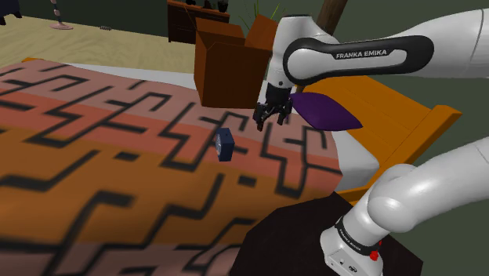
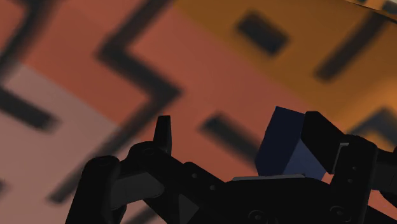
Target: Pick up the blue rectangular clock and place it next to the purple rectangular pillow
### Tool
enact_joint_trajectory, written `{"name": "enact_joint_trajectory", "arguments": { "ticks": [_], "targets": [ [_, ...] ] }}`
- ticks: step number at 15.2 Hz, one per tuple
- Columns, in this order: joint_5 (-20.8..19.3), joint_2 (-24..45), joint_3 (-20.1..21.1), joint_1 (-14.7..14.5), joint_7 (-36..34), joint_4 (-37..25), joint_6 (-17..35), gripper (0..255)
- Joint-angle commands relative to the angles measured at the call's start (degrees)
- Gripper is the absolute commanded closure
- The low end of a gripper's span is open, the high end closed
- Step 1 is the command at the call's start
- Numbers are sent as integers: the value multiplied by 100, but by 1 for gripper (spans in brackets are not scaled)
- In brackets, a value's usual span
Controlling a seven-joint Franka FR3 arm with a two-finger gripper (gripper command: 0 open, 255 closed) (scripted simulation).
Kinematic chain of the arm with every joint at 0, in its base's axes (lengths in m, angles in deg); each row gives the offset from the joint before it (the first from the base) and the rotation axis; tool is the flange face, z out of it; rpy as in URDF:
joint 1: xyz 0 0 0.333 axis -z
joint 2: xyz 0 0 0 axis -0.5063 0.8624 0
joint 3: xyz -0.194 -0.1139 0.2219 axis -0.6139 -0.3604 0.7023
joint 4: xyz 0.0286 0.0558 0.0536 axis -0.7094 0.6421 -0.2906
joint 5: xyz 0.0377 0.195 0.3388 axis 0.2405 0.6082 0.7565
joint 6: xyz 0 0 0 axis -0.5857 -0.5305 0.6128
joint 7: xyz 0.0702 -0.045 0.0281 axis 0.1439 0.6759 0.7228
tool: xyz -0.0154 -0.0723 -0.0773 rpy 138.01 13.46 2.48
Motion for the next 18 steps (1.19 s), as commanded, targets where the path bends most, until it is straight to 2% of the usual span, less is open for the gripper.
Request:
{"name": "enact_joint_trajectory", "arguments": {
  "ticks": [1,7,13,18],
  "targets": [
    [-9,481,79,23,-172,-166,353,0],
    [-127,1750,284,14,-729,-861,1027,0],
    [-369,3001,362,-79,-1252,-1783,1446,0],
    [-436,3182,346,-94,-1298,-1603,1800,0]
  ]
}}
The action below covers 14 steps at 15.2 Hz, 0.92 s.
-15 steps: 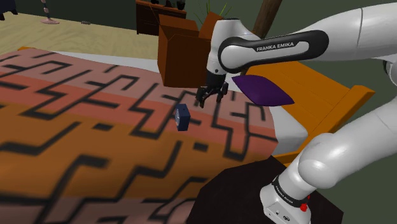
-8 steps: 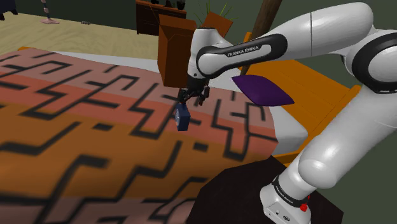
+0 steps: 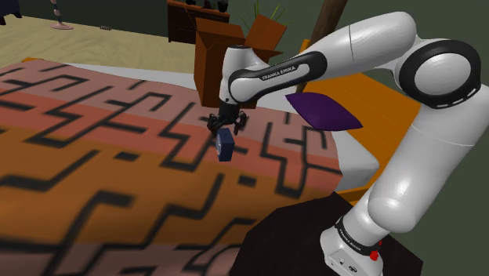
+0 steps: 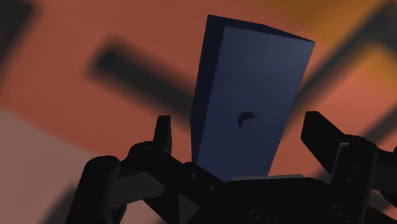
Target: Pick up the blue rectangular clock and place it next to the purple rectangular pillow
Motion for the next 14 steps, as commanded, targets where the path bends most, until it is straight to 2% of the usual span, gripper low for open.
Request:
{"name": "enact_joint_trajectory", "arguments": {
  "ticks": [1,10,11,14],
  "targets": [
    [-34,92,-5,-10,-30,61,153,0],
    [-59,156,-11,-14,-47,110,262,0],
    [-59,156,-11,-14,-47,110,262,255],
    [-58,156,-11,-14,-46,111,263,255]
  ]
}}
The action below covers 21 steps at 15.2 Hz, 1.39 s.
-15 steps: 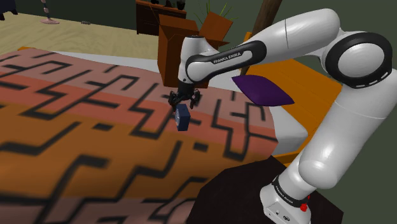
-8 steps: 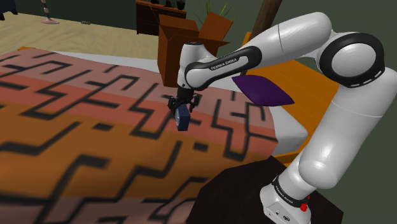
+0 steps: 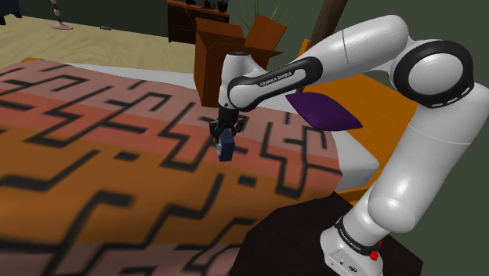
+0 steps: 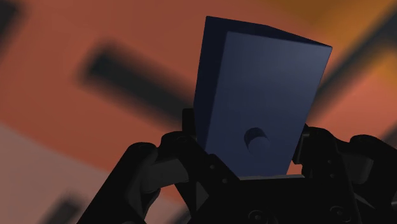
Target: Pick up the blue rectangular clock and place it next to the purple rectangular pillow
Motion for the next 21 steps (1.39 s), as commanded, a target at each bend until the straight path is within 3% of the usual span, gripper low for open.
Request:
{"name": "enact_joint_trajectory", "arguments": {
  "ticks": [1,6,21],
  "targets": [
    [1,3,1,-1,1,3,1,255],
    [0,5,2,-2,-1,1,0,255],
    [191,-519,33,33,131,-559,-1062,255]
  ]
}}
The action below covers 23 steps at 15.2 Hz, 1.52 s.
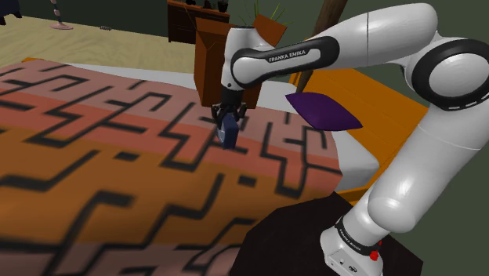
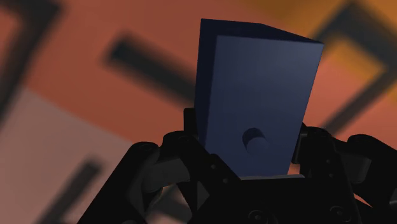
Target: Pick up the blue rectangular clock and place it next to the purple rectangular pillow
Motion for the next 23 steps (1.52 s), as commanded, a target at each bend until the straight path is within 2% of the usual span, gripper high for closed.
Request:
{"name": "enact_joint_trajectory", "arguments": {
  "ticks": [1,21,23],
  "targets": [
    [16,-46,-5,10,26,-118,-164,255],
    [103,-313,-2,21,90,-1351,-1653,255],
    [121,-376,-66,93,230,-1302,-1663,255]
  ]
}}
